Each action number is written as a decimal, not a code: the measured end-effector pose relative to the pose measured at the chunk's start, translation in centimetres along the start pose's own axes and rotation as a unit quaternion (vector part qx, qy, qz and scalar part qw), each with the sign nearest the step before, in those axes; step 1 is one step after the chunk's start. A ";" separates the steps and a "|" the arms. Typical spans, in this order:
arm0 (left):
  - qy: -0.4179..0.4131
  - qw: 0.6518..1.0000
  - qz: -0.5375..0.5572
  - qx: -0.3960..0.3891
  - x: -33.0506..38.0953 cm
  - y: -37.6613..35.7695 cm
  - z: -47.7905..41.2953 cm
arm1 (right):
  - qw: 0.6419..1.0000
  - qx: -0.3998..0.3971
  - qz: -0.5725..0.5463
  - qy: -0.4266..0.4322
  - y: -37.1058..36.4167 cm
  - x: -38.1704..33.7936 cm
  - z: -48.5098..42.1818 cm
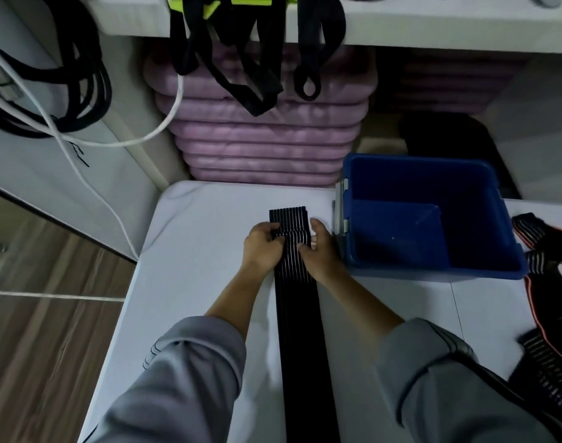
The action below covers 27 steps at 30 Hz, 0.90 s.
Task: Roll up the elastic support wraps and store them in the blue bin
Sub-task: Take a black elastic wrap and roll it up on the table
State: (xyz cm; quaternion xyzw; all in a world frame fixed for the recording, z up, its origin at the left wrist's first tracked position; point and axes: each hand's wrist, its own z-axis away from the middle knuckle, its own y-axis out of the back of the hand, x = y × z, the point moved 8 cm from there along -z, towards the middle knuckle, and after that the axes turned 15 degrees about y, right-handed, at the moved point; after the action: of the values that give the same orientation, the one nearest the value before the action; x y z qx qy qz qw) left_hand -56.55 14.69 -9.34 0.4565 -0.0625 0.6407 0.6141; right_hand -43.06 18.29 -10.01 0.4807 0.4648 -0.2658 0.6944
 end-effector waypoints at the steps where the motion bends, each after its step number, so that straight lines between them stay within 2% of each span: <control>1: 0.002 1.000 0.004 0.012 -0.2 0.3 0.2 | 1.000 0.000 0.008 -0.004 0.1 0.1 0.3; 4: 0.024 0.998 0.014 0.053 -1.5 1.1 1.3 | 0.999 -0.005 0.036 -0.010 0.5 0.4 2.1; 7: 0.061 0.996 0.013 0.059 -3.3 1.1 3.3 | 0.998 -0.009 0.065 -0.002 0.4 0.5 4.4; 11: 0.041 0.999 -0.003 0.010 -4.6 -0.3 5.9 | 0.998 0.010 0.041 0.048 0.2 -0.2 7.2; 14: 0.033 0.999 -0.002 -0.010 -5.6 -0.3 7.6 | 1.000 0.000 0.024 -0.002 0.8 0.5 9.1; 17: 0.059 0.998 0.013 -0.012 -7.7 0.2 9.0 | 0.998 -0.025 0.023 -0.060 1.4 1.6 11.2; 21: 0.102 0.994 0.007 -0.046 -10.9 -0.3 11.1 | 0.994 -0.063 0.037 -0.076 1.5 1.8 14.4; 27: 0.076 0.991 0.018 -0.110 -12.3 -2.3 14.6 | 0.996 -0.076 0.018 -0.050 1.1 1.8 18.6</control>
State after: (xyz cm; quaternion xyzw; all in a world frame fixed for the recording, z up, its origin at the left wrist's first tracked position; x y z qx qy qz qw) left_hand -49.32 -3.09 -10.20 0.3351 -0.0934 0.6737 0.6520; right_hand -34.13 1.82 -9.22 0.4208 0.4395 -0.2405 0.7562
